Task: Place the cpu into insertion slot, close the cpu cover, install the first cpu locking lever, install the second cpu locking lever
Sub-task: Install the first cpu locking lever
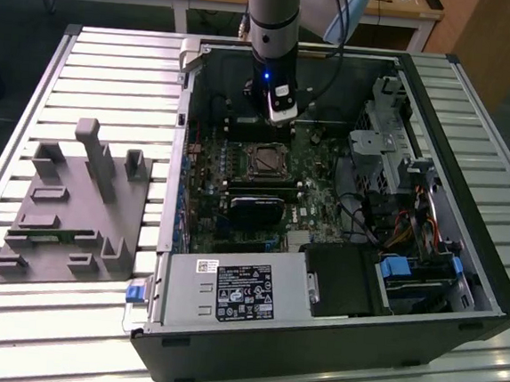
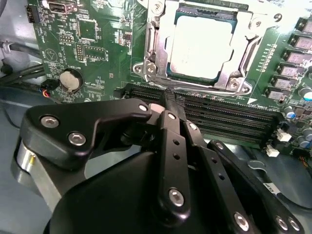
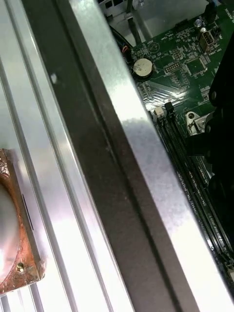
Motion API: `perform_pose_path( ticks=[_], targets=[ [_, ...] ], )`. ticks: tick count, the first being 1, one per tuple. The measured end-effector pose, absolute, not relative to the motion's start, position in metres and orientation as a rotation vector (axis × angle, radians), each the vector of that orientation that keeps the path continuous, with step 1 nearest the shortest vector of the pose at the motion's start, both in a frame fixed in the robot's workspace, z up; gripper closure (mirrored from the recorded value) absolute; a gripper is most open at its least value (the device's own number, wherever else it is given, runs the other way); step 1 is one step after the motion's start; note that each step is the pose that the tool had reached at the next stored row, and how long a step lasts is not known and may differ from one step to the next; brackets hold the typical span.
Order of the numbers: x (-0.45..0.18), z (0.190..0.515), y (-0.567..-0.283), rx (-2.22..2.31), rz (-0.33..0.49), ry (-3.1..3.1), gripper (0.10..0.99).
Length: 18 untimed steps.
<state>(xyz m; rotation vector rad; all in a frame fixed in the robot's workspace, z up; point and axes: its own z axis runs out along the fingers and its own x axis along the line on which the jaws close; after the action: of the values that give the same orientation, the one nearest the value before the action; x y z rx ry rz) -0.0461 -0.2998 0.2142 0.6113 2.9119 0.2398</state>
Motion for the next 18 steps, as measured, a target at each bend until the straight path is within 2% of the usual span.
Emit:
perform_pose_path(
  ticks=[9,18],
  targets=[
    [-0.046,0.2144,-0.3002,0.612,0.236,2.914,0.98],
    [-0.0457,0.2136,-0.304,0.609,0.156,2.927,0.98]
  ],
)
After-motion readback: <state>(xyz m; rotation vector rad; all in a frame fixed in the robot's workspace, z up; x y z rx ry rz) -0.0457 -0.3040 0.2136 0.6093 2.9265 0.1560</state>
